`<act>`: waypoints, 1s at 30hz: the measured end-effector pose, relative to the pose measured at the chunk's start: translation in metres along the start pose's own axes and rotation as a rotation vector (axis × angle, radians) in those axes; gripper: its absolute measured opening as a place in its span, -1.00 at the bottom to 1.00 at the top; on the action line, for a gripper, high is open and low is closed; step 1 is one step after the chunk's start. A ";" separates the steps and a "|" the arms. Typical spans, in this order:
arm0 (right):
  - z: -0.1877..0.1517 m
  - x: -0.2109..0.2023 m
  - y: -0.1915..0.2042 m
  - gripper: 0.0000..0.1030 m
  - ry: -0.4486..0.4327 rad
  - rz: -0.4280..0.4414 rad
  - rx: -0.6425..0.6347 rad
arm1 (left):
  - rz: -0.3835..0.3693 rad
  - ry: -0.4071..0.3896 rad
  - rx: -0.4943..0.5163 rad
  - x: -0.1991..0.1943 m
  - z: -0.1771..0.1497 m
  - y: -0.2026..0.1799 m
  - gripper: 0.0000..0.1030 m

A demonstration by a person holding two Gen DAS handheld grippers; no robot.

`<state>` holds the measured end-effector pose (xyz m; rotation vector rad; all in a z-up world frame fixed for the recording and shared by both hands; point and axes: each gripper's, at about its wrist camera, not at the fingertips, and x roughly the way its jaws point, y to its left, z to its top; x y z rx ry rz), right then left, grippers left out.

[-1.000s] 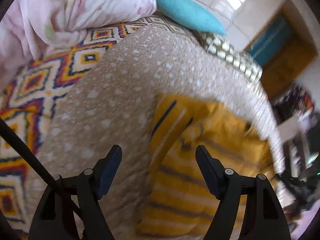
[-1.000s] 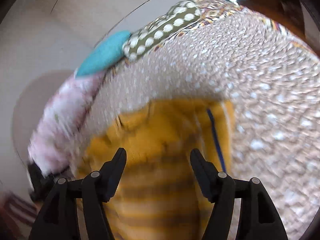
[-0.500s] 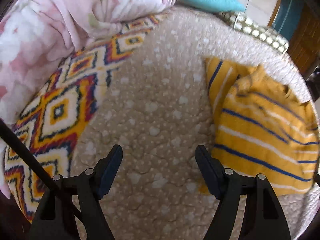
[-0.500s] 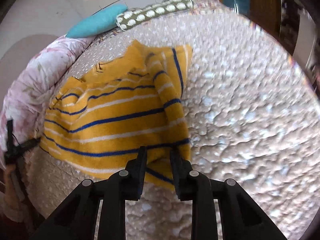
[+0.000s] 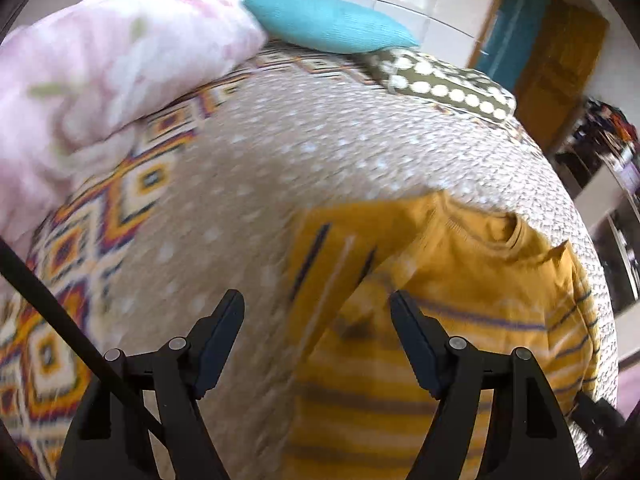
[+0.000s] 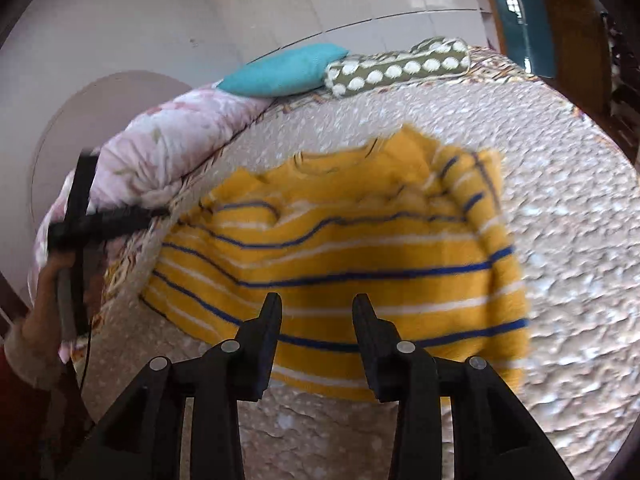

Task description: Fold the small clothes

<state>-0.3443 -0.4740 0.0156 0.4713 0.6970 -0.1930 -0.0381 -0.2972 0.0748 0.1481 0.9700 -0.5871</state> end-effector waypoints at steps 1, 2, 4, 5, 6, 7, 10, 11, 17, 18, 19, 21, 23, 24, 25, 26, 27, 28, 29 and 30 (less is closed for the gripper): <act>-0.004 0.004 -0.002 -0.22 0.004 0.004 0.000 | -0.005 -0.001 0.039 0.009 0.008 -0.009 0.45; -0.007 0.008 -0.004 -0.22 0.008 0.007 0.002 | -0.016 0.002 0.084 0.017 0.016 -0.018 0.45; -0.014 0.014 -0.007 -0.21 0.011 0.017 0.007 | -0.048 0.020 0.165 0.033 0.027 -0.039 0.45; -0.016 0.014 -0.008 -0.21 0.007 0.021 0.010 | -0.060 0.047 0.205 0.044 0.031 -0.051 0.44; -0.018 0.014 -0.008 -0.21 -0.002 0.022 0.008 | -0.068 0.071 0.232 0.053 0.032 -0.059 0.29; -0.019 0.014 -0.008 -0.21 -0.004 0.022 0.007 | -0.075 0.101 0.265 0.063 0.033 -0.068 0.09; -0.021 0.015 -0.008 -0.21 -0.004 0.021 0.011 | -0.049 0.180 0.293 0.084 0.032 -0.078 -0.91; -0.020 0.013 -0.008 -0.20 0.002 0.023 0.012 | -0.056 0.158 0.271 0.082 0.034 -0.074 -0.91; 0.017 -0.035 -0.008 -0.13 -0.073 0.069 -0.024 | -0.058 0.102 0.075 0.066 0.048 -0.019 -0.91; 0.030 -0.039 -0.010 -0.04 -0.096 0.049 -0.037 | -0.048 0.112 0.067 0.068 0.047 -0.015 -0.91; 0.042 -0.039 -0.014 0.08 -0.111 0.019 -0.047 | -0.031 0.126 0.070 0.073 0.045 -0.014 -0.91; 0.070 -0.030 -0.022 0.09 -0.143 -0.078 -0.071 | -0.005 0.130 0.095 0.076 0.039 -0.017 -0.91; 0.098 -0.004 -0.035 0.08 -0.117 -0.141 -0.080 | 0.040 0.131 0.130 0.081 0.034 -0.026 -0.89; 0.107 0.010 -0.042 0.02 -0.082 -0.139 -0.071 | 0.056 0.133 0.139 0.084 0.033 -0.029 -0.88; 0.113 0.024 -0.047 -0.27 -0.042 -0.123 -0.059 | 0.074 0.131 0.151 0.085 0.031 -0.032 -0.86; 0.119 0.044 -0.055 -0.40 0.019 -0.107 -0.033 | 0.091 0.130 0.163 0.086 0.031 -0.034 -0.83; 0.122 0.056 -0.061 -0.40 0.052 -0.111 -0.014 | 0.100 0.132 0.170 0.087 0.031 -0.035 -0.82; 0.124 0.076 -0.070 -0.40 0.104 -0.142 0.011 | 0.106 0.135 0.171 0.088 0.032 -0.036 -0.81; 0.123 0.089 -0.079 -0.42 0.141 -0.184 0.022 | 0.113 0.139 0.170 0.088 0.032 -0.035 -0.75; 0.122 0.104 -0.089 -0.48 0.168 -0.270 0.019 | 0.120 0.141 0.169 0.088 0.033 -0.034 -0.65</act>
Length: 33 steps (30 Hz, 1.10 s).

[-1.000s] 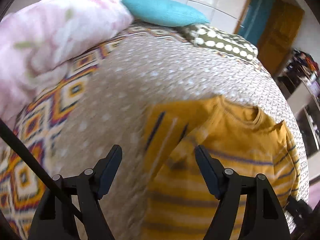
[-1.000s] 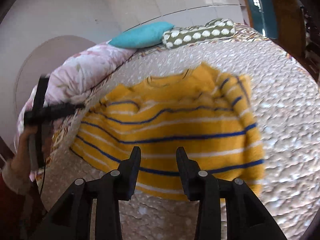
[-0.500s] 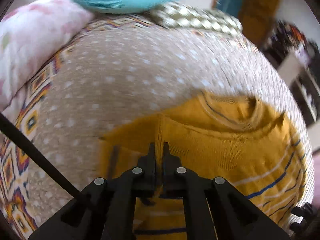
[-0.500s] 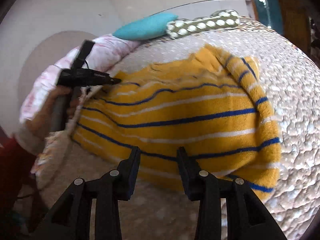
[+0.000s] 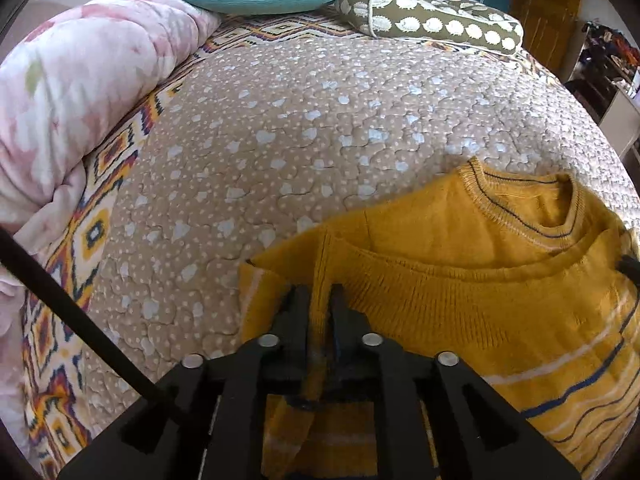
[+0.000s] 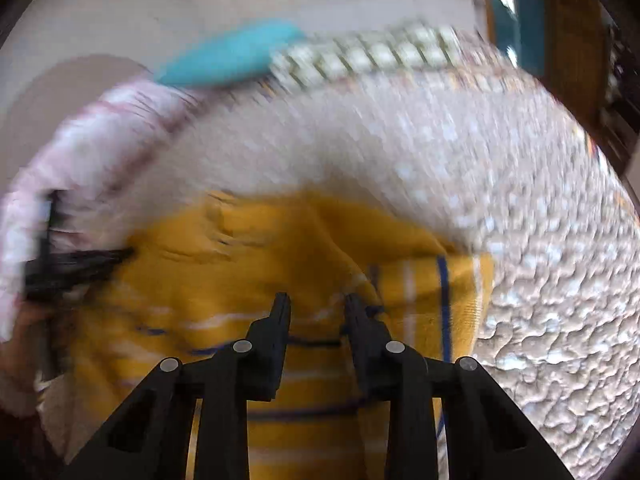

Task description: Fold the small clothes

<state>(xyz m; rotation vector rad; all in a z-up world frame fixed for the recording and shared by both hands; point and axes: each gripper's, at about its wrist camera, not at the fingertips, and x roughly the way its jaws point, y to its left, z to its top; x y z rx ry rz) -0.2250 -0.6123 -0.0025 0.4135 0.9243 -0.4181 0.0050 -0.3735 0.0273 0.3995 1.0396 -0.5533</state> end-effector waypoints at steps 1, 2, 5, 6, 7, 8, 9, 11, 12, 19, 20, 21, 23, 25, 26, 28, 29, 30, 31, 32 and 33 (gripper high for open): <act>0.001 0.004 -0.004 -0.52 -0.015 -0.010 0.006 | 0.006 0.001 -0.005 -0.001 0.001 0.002 -0.61; 0.003 0.002 -0.011 -0.52 -0.038 -0.015 0.040 | 0.005 0.000 -0.017 -0.004 0.000 0.005 -0.56; 0.000 -0.011 -0.024 -0.45 -0.055 -0.021 0.148 | 0.010 -0.030 -0.061 -0.024 -0.005 0.017 -0.25; -0.003 -0.023 -0.028 -0.44 -0.078 -0.032 0.163 | 0.016 -0.045 -0.073 -0.031 -0.007 0.022 -0.05; -0.006 -0.032 -0.029 -0.40 -0.092 -0.039 0.160 | 0.024 -0.072 -0.095 -0.043 -0.012 0.029 0.01; -0.011 -0.044 -0.031 -0.31 -0.105 -0.044 0.152 | 0.027 -0.088 -0.105 -0.053 -0.015 0.033 0.05; -0.016 -0.055 -0.035 -0.27 -0.115 -0.047 0.147 | 0.033 -0.098 -0.112 -0.061 -0.019 0.037 0.06; -0.029 -0.075 -0.039 -0.17 -0.129 -0.043 0.150 | 0.064 -0.115 -0.115 -0.081 -0.031 0.044 0.11; -0.036 -0.085 -0.041 -0.15 -0.131 -0.035 0.160 | 0.082 -0.124 -0.115 -0.091 -0.040 0.046 0.19; -0.098 -0.130 -0.054 -0.07 -0.154 0.019 0.215 | 0.116 -0.152 -0.127 -0.136 -0.098 0.045 0.40; -0.106 -0.136 -0.050 -0.07 -0.159 0.027 0.206 | 0.115 -0.150 -0.131 -0.137 -0.108 0.043 0.41; -0.115 -0.140 -0.045 -0.07 -0.161 0.031 0.193 | 0.111 -0.147 -0.133 -0.137 -0.113 0.042 0.42; -0.125 -0.145 -0.034 -0.07 -0.162 0.036 0.162 | 0.093 -0.131 -0.141 -0.134 -0.127 0.037 0.42; -0.132 -0.143 -0.015 -0.07 -0.156 0.046 0.107 | 0.070 -0.107 -0.154 -0.128 -0.138 0.032 0.42; -0.134 -0.142 -0.006 -0.07 -0.153 0.051 0.085 | 0.056 -0.096 -0.161 -0.125 -0.143 0.029 0.42; -0.138 -0.137 0.018 -0.07 -0.145 0.075 0.041 | 0.033 -0.081 -0.166 -0.118 -0.150 0.019 0.42; -0.138 -0.134 0.025 -0.07 -0.142 0.085 0.032 | 0.026 -0.078 -0.164 -0.116 -0.153 0.015 0.42; -0.137 -0.127 0.038 -0.07 -0.138 0.106 0.016 | 0.018 -0.075 -0.159 -0.113 -0.154 0.009 0.42; -0.135 -0.122 0.046 -0.07 -0.135 0.118 0.004 | 0.016 -0.075 -0.152 -0.110 -0.155 0.004 0.42; -0.133 -0.114 0.056 -0.07 -0.127 0.134 -0.013 | 0.020 -0.074 -0.140 -0.106 -0.157 -0.002 0.42; -0.131 -0.105 0.063 -0.07 -0.116 0.140 -0.028 | 0.029 -0.070 -0.126 -0.100 -0.157 -0.006 0.42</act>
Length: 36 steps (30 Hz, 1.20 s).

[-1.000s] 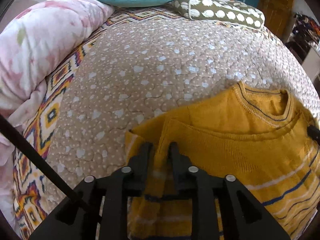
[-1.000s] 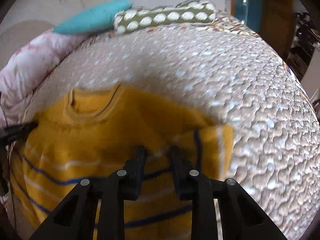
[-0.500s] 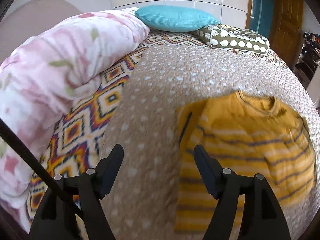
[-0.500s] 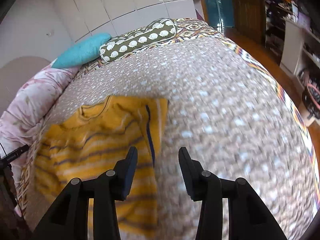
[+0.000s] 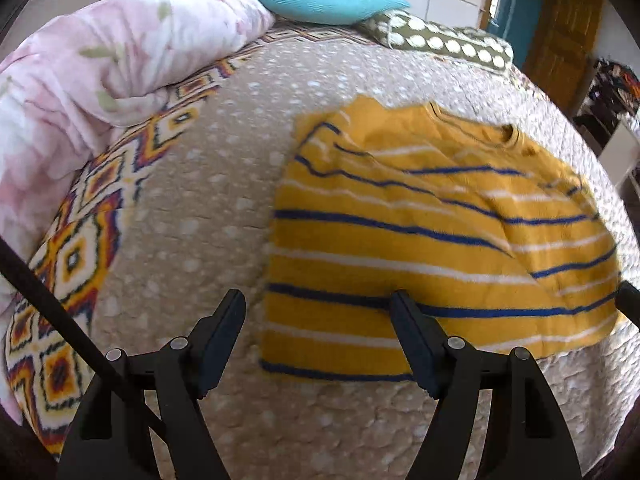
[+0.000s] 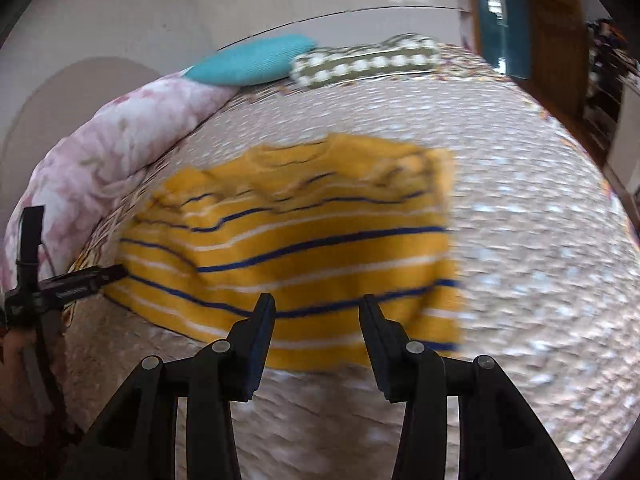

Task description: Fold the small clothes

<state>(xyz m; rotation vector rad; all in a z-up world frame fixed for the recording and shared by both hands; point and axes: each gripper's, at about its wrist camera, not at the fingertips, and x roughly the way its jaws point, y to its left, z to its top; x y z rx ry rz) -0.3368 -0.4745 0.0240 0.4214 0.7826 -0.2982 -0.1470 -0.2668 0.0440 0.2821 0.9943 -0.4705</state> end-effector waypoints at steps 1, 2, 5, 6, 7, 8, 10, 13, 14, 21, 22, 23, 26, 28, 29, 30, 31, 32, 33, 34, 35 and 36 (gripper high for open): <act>0.001 0.009 0.002 -0.07 0.012 -0.007 -0.009 | 0.010 0.012 0.010 0.008 -0.001 -0.001 0.42; 0.001 0.021 0.002 -0.07 0.031 -0.025 -0.013 | 0.011 0.028 0.011 0.014 -0.001 0.001 0.44; 0.000 0.034 -0.014 -0.16 0.044 -0.028 0.035 | -0.078 0.075 -0.087 0.028 0.000 0.027 0.62; -0.001 0.031 -0.024 -0.18 0.038 -0.007 0.065 | -0.105 0.079 -0.119 0.028 -0.001 0.038 0.62; -0.001 0.028 -0.032 -0.19 0.033 0.007 0.090 | -0.119 0.078 -0.130 0.027 -0.002 0.045 0.62; -0.003 0.022 -0.044 -0.19 0.023 0.018 0.125 | -0.117 0.075 -0.131 0.025 -0.004 0.051 0.62; -0.006 0.013 -0.061 -0.19 0.016 -0.002 0.167 | -0.106 0.073 -0.128 0.021 -0.008 0.058 0.62; -0.015 -0.002 -0.086 -0.15 0.013 -0.061 0.226 | -0.088 0.063 -0.152 0.010 -0.016 0.067 0.62; -0.018 -0.007 -0.091 -0.15 0.005 -0.048 0.244 | -0.082 0.060 -0.163 0.007 -0.018 0.072 0.62; -0.052 -0.047 -0.105 0.05 -0.012 -0.057 0.313 | -0.124 0.030 -0.293 -0.018 -0.038 0.103 0.62; -0.058 -0.051 -0.104 0.05 -0.013 -0.040 0.324 | -0.126 0.025 -0.299 -0.020 -0.040 0.104 0.62; -0.062 -0.053 -0.103 0.06 -0.013 -0.026 0.333 | -0.129 0.023 -0.306 -0.023 -0.044 0.104 0.62; -0.079 -0.058 -0.096 0.06 -0.020 0.030 0.368 | -0.140 0.029 -0.319 -0.027 -0.061 0.098 0.62; -0.087 -0.057 -0.088 0.06 -0.017 0.058 0.377 | -0.140 0.044 -0.319 -0.022 -0.072 0.092 0.63; -0.091 -0.057 -0.084 0.07 -0.015 0.065 0.376 | -0.129 0.042 -0.312 -0.019 -0.077 0.090 0.64; -0.094 -0.057 -0.079 0.07 -0.012 0.071 0.372 | -0.107 0.021 -0.291 -0.019 -0.081 0.085 0.65; -0.097 -0.057 -0.073 0.07 -0.009 0.072 0.362 | -0.075 -0.009 -0.249 -0.020 -0.085 0.078 0.66; -0.098 -0.058 -0.068 0.07 -0.010 0.071 0.352 | -0.054 -0.020 -0.218 -0.019 -0.088 0.071 0.72; -0.097 -0.060 -0.063 0.07 -0.011 0.073 0.338 | -0.028 -0.030 -0.179 -0.017 -0.091 0.064 0.83; -0.096 -0.063 -0.056 0.07 -0.016 0.077 0.320 | 0.001 -0.040 -0.128 -0.015 -0.094 0.055 0.90; -0.092 -0.066 -0.050 0.07 -0.024 0.078 0.298 | 0.038 -0.050 -0.070 -0.012 -0.097 0.045 0.98; -0.088 -0.068 -0.047 0.07 -0.031 0.076 0.280 | 0.066 -0.064 -0.045 -0.011 -0.098 0.040 1.00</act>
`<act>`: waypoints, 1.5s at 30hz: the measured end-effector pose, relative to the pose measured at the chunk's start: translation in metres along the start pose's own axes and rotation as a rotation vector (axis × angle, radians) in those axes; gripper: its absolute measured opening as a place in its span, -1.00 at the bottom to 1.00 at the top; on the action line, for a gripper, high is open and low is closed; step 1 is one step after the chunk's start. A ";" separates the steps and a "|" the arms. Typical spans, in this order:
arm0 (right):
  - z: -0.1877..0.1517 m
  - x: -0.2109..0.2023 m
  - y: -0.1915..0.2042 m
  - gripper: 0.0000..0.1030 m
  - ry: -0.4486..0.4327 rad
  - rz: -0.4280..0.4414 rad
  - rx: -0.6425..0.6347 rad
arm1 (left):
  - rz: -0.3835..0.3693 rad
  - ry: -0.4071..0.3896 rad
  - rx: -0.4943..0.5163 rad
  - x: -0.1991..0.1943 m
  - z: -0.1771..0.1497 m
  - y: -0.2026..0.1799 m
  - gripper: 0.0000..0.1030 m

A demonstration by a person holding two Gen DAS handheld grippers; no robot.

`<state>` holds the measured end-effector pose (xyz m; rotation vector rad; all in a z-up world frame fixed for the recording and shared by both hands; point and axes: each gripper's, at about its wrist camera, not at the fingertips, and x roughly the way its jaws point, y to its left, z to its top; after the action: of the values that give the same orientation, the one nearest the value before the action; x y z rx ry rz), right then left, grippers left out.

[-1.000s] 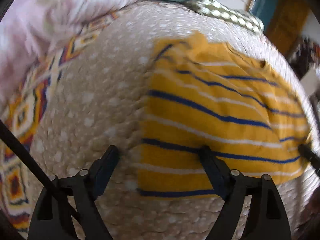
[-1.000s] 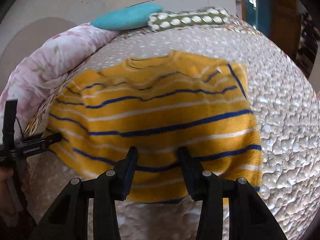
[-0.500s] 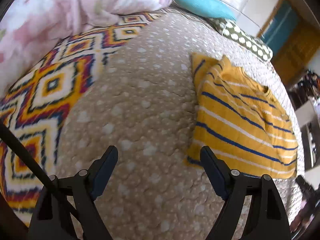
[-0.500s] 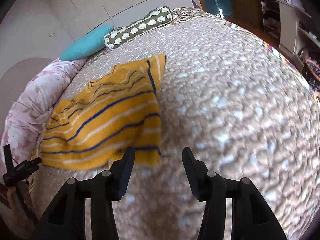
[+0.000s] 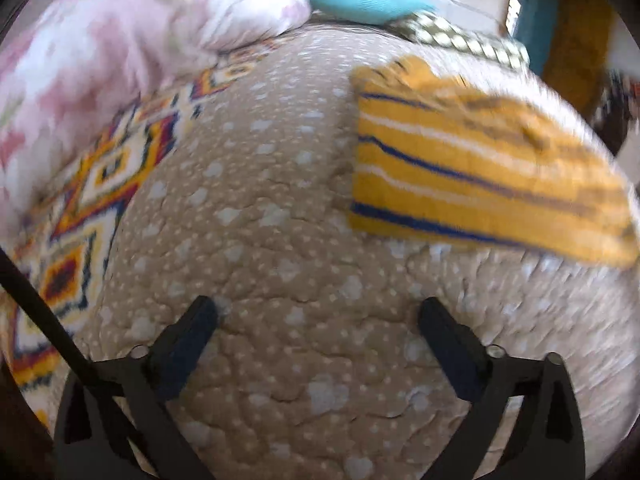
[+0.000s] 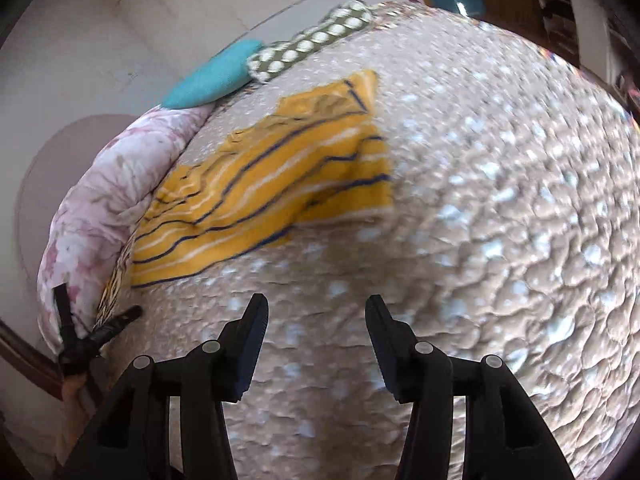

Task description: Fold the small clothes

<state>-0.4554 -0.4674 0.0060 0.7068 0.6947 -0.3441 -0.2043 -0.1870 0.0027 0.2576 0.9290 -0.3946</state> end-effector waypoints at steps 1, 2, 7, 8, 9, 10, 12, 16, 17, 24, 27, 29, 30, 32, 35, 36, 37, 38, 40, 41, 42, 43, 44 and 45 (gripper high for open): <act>0.006 0.000 0.006 0.07 -0.008 -0.003 -0.021 | 0.011 -0.014 0.000 0.000 -0.001 -0.001 1.00; 0.012 0.001 0.010 0.07 -0.014 -0.008 -0.038 | 0.005 -0.012 -0.013 0.000 -0.001 0.001 1.00; 0.063 0.023 0.035 0.07 -0.064 -0.112 -0.135 | -0.015 -0.051 -0.032 0.000 -0.005 0.005 1.00; 0.075 0.031 0.041 0.06 -0.072 -0.146 -0.157 | -0.016 -0.061 -0.035 -0.001 -0.006 0.005 1.00; 0.084 0.036 0.043 0.04 -0.076 -0.161 -0.164 | -0.017 -0.064 -0.038 -0.001 -0.007 0.005 1.00; 0.097 0.044 0.048 -0.06 -0.078 -0.177 -0.173 | -0.018 -0.064 -0.040 -0.001 -0.007 0.005 1.00; 0.119 0.065 0.053 -0.13 -0.053 -0.186 -0.171 | -0.015 -0.063 -0.038 -0.003 -0.008 0.004 1.00; 0.148 0.121 0.043 -0.13 0.068 -0.234 -0.122 | -0.018 -0.064 -0.038 -0.003 -0.008 0.005 1.00; 0.151 0.133 0.039 -0.13 0.091 -0.274 -0.122 | -0.018 -0.064 -0.038 -0.003 -0.008 0.005 1.00; 0.185 0.169 0.021 -0.01 0.108 -0.519 -0.115 | -0.018 -0.064 -0.038 -0.003 -0.008 0.005 1.00; 0.190 0.156 0.039 0.00 0.052 -0.552 -0.178 | -0.019 -0.065 -0.038 -0.003 -0.008 0.005 1.00; 0.182 0.137 0.050 0.03 -0.009 -0.541 -0.202 | -0.017 -0.066 -0.038 -0.003 -0.008 0.005 1.00; 0.178 0.129 0.054 0.03 -0.040 -0.531 -0.207 | -0.016 -0.066 -0.038 -0.003 -0.007 0.005 1.00; 0.161 0.114 0.062 0.03 -0.076 -0.459 -0.212 | -0.017 -0.066 -0.038 -0.003 -0.007 0.005 1.00; 0.140 0.125 0.066 0.03 -0.024 -0.416 -0.236 | -0.015 -0.066 -0.037 -0.003 -0.007 0.005 1.00; 0.135 0.132 0.066 0.03 -0.001 -0.421 -0.243 | -0.016 -0.065 -0.037 -0.002 -0.007 0.006 1.00; 0.130 0.141 0.062 0.06 0.018 -0.427 -0.243 | -0.015 -0.065 -0.036 -0.002 -0.007 0.006 1.00; 0.128 0.146 0.057 0.15 0.017 -0.417 -0.231 | -0.017 -0.065 -0.037 -0.002 -0.007 0.005 1.00; 0.135 0.145 0.046 0.22 0.024 -0.372 -0.170 | -0.015 -0.065 -0.036 -0.002 -0.007 0.005 1.00; 0.138 0.142 0.045 0.21 0.034 -0.363 -0.150 | -0.015 -0.065 -0.037 -0.002 -0.007 0.005 1.00; 0.140 0.132 0.046 0.20 0.025 -0.364 -0.137 | -0.014 -0.065 -0.036 -0.002 -0.008 0.005 1.00; 0.139 0.122 0.047 0.20 0.001 -0.362 -0.139 | -0.015 -0.066 -0.037 -0.002 -0.008 0.005 1.00; 0.137 0.112 0.049 0.22 -0.024 -0.348 -0.142 | -0.014 -0.067 -0.037 -0.002 -0.007 0.005 1.00; 0.128 0.096 0.052 0.22 -0.051 -0.310 -0.141 | -0.013 -0.067 -0.036 -0.002 -0.007 0.005 1.00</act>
<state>-0.3003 -0.5252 0.0359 0.4541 0.7731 -0.5893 -0.2089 -0.1795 0.0004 0.2038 0.8717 -0.3960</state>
